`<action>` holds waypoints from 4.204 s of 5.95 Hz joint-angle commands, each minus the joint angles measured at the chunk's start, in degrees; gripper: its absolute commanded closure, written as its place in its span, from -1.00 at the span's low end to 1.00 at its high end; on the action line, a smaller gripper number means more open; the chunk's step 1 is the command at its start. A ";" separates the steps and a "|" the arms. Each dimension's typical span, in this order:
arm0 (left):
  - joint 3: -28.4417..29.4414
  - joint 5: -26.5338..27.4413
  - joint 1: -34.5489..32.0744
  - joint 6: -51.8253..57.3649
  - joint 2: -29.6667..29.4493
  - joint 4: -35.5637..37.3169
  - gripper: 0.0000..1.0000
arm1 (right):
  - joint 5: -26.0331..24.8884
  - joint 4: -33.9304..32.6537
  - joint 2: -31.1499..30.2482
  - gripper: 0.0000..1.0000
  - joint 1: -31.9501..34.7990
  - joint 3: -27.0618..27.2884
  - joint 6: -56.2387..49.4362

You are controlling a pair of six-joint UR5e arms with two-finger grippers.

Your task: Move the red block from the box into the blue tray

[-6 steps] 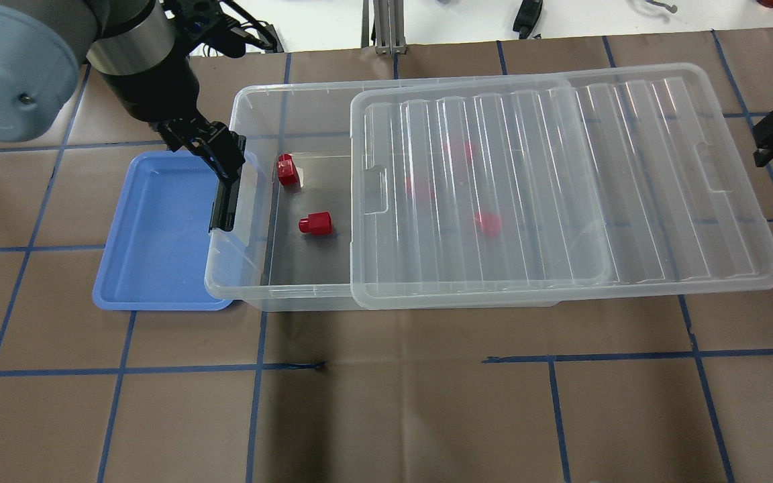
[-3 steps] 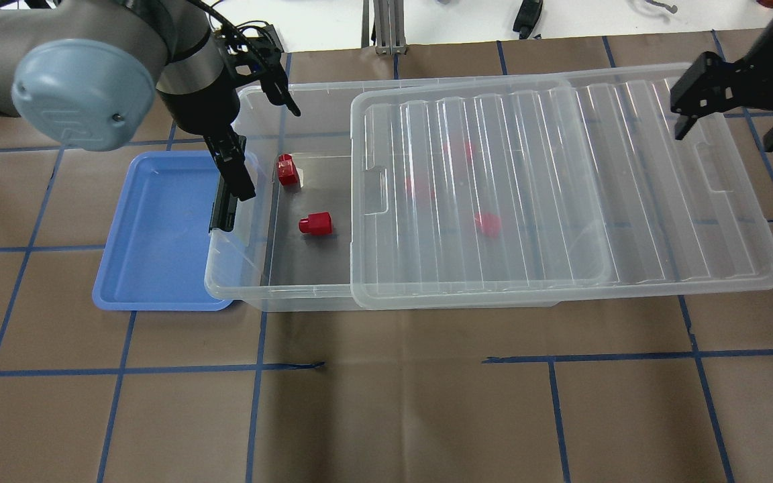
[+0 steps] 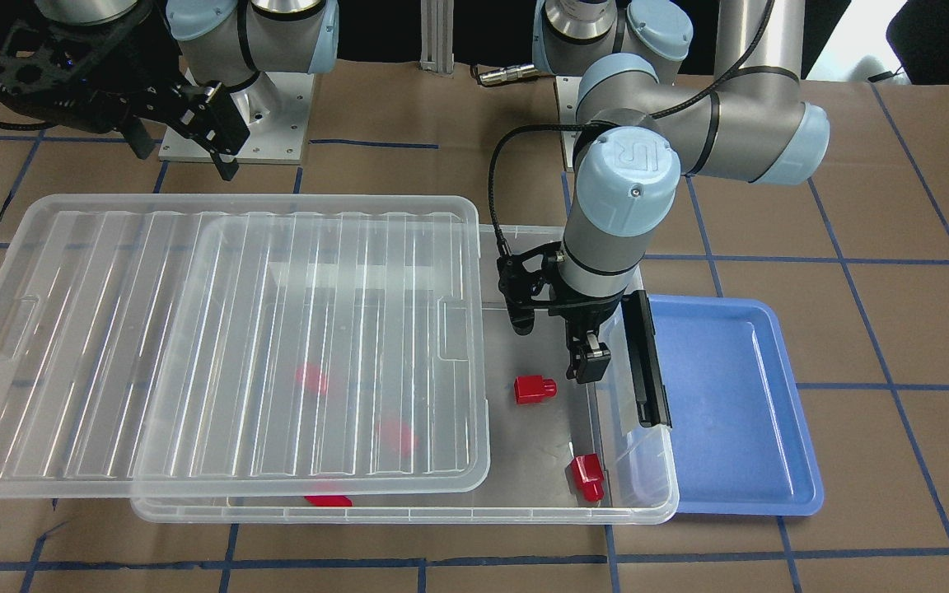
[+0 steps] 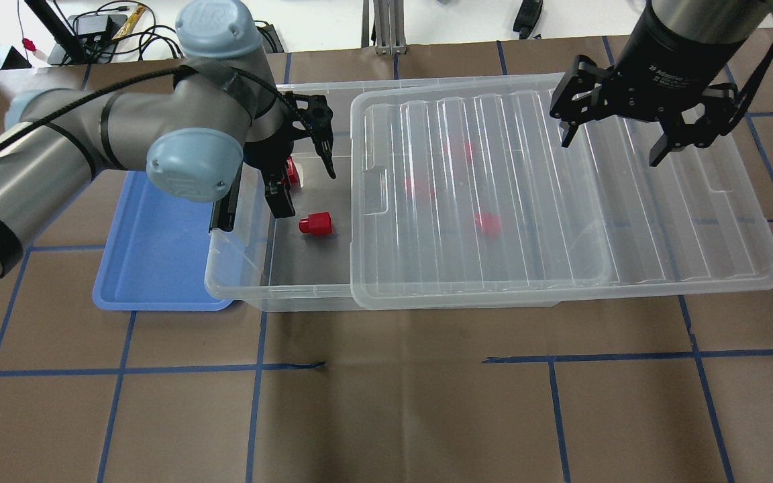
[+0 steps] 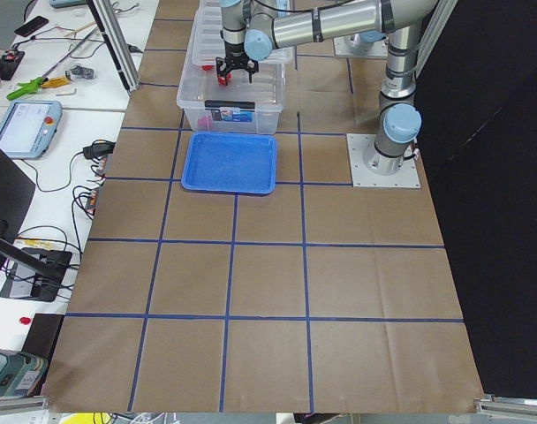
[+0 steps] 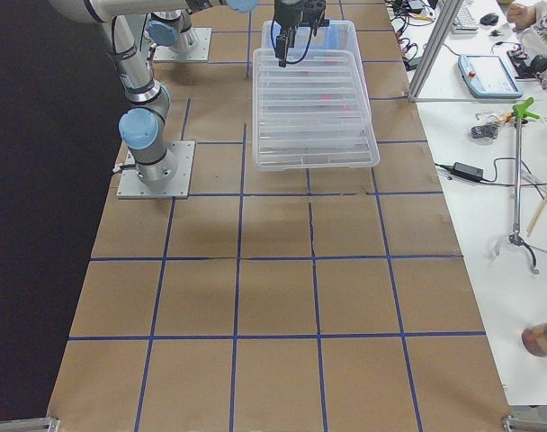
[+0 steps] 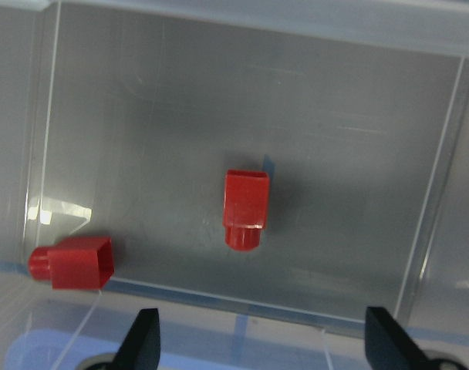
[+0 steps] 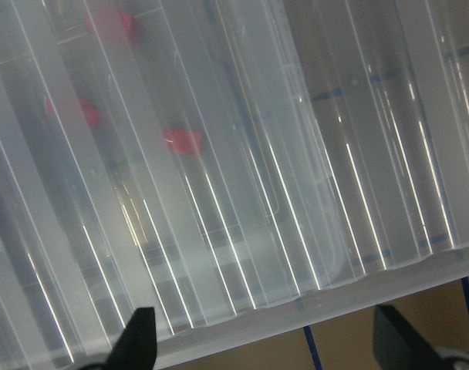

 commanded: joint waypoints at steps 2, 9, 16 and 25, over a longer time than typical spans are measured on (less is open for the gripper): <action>-2.50 -2.42 0.21 5.40 -6.58 10.26 -0.86 | 1.21 -0.26 5.45 -1.00 0.82 -5.69 -0.13; -2.15 -1.45 0.29 5.05 -10.21 11.81 0.81 | 0.07 0.09 6.45 -1.00 0.56 -5.04 -1.90; 5.33 -1.63 15.63 12.12 8.51 -11.49 0.90 | -3.27 -0.52 5.48 -1.00 -2.94 -3.61 -5.99; -8.04 -2.24 25.96 33.44 -6.51 9.60 -0.08 | -5.64 -28.48 5.92 -1.00 -42.51 19.98 -54.54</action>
